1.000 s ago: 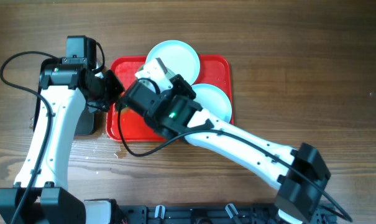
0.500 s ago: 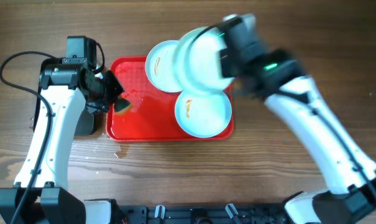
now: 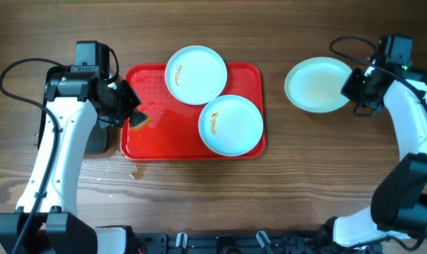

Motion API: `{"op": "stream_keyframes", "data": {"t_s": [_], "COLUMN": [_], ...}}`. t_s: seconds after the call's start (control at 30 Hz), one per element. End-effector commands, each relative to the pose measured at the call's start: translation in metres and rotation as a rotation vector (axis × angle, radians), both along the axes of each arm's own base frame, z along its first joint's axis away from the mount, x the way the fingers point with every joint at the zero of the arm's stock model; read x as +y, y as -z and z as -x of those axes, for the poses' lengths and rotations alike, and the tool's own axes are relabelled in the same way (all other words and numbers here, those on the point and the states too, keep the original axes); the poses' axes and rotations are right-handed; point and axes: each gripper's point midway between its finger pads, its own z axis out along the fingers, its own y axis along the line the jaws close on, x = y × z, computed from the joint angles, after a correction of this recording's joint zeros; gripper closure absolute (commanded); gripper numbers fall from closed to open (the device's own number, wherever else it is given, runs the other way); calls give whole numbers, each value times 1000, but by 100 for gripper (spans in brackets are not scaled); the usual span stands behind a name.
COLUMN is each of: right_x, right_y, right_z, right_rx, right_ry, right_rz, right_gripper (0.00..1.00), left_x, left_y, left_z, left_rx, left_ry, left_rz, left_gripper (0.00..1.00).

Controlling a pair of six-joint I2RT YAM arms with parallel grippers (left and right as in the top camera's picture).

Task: Clean dirty plates on tray and stack at the side
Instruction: 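Lower the plate onto the table right of the tray and release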

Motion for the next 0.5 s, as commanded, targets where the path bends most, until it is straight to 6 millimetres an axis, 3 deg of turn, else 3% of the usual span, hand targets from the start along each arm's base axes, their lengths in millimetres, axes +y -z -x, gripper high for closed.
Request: {"op": "stream_keyframes", "data": {"t_s": [0.0,0.17,0.2,0.33,0.47], "right_x": [15,20,30,117,156], "right_y": [19,25,23,-18,-31], "right_z": [-2,-5,-6,-16,-16], "right_rx": [13,13,1,-166,-129], "right_ry": [-24,-33,-54,-353,-461], "right_rz": [-82,-117,-169,-602,-576], "right_gripper": [92,29,27,27,33], "left_x": [3,3,3,3,3], "left_y": [-2,-2,-2,-2,-2], "left_z": [-2,-2,-2,-2,-2], "left_rx": [-9,-9,-9,-11,-9], "left_ry": [8,8,8,8,8], "left_rz": [-10,-10,-10,-10,-10], "left_gripper": [96,96,96,96,96]}}
